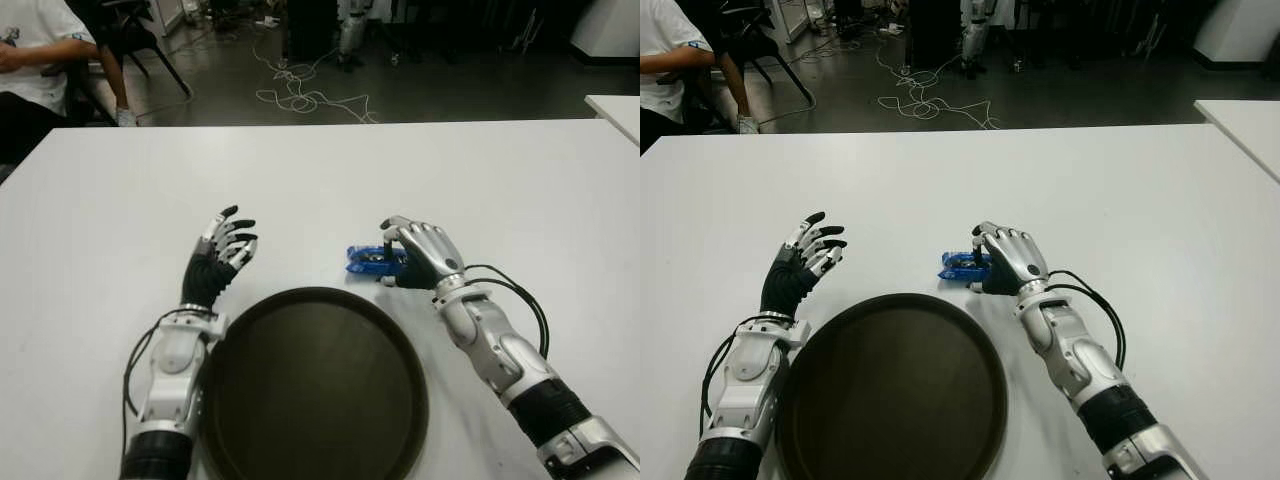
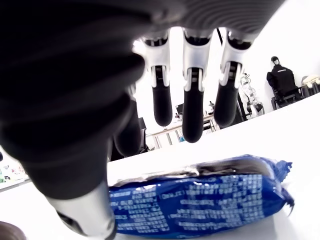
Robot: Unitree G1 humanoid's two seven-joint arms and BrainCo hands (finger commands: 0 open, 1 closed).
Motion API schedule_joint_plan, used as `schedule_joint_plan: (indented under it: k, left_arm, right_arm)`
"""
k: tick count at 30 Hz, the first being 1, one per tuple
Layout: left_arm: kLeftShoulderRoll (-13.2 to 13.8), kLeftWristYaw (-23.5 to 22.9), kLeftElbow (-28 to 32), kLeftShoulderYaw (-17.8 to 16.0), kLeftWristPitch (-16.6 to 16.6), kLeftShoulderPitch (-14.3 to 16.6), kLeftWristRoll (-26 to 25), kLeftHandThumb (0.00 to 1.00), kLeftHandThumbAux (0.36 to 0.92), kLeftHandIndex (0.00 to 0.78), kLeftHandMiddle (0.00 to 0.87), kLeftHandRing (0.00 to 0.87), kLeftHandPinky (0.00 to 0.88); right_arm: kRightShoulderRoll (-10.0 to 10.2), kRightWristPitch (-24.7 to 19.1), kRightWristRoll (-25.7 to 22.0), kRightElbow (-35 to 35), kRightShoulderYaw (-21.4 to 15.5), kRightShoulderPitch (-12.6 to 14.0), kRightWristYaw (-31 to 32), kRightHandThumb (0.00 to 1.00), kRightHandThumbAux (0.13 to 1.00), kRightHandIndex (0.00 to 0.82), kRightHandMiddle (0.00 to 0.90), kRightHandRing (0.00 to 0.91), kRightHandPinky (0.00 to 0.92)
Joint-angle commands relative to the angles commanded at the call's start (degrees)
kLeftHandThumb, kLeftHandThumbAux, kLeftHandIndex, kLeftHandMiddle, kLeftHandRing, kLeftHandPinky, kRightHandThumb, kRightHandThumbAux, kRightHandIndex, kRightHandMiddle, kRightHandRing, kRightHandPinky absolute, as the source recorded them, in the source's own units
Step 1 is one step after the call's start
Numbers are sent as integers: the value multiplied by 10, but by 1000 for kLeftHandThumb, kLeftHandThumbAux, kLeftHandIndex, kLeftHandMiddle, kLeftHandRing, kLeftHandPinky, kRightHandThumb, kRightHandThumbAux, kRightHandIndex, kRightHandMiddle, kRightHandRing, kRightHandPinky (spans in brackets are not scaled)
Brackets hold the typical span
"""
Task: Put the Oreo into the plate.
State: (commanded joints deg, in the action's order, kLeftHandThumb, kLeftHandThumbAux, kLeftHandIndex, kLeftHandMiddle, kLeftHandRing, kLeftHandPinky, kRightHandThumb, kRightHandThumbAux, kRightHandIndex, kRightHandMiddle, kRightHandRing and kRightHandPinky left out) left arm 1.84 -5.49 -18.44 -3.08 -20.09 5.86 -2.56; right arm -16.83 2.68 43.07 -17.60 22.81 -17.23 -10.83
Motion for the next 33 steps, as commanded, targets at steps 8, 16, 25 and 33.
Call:
schedule_joint_plan:
  k: [8,16,25,33]
  left_arm:
    - [2,-2,7,0,8,-3,0,454,663,127,274,293,329]
    - [3,0,6,-1,8,-4,2,435,640,122,273,291,325]
    - [8,2,0,-3,12,-1,7,428,616,117,260,289,328]
    - [14,-3,-16,-5,5,4,5,411,580,105,251,286,318]
  right_arm:
    - [5,-7,-6,5,-5,2,15,23,873,581,696,717,725]
    - [12,-13,-8,1,-8,1,13,2,884,535,594,628,635]
    - [21,-3,-15,-10,-13,1,-15,0,867,410,458,476,462]
    - [34,45,-19,-67,-17,-13,-90,0,825,245,309,319,322]
